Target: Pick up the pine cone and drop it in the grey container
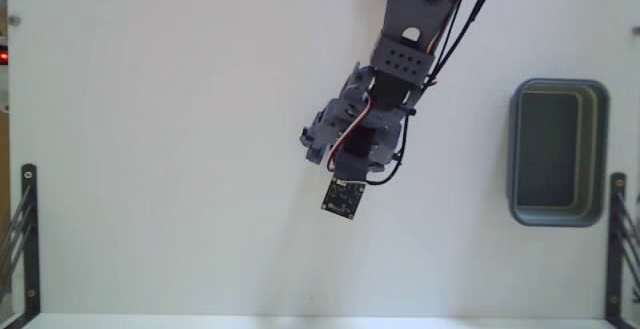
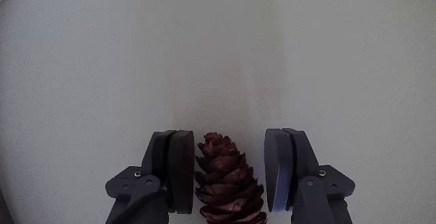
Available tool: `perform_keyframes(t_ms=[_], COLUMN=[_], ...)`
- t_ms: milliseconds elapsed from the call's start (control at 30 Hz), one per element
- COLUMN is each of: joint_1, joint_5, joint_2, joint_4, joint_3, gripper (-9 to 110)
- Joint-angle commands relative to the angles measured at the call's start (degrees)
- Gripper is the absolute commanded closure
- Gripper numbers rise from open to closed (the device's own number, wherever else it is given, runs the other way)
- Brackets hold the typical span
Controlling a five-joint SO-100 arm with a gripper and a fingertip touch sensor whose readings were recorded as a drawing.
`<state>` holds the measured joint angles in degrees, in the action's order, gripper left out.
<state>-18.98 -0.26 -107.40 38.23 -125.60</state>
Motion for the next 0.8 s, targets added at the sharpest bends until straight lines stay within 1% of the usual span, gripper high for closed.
perform_keyframes(t_ms=[0, 767], joint_1=[-0.1, -0.1], joint_5=[0.3, 0.3], joint_2=[-1.3, -1.3], joint_4=[-0.9, -0.9], joint_3=[-0.2, -0.2], gripper=[40, 47])
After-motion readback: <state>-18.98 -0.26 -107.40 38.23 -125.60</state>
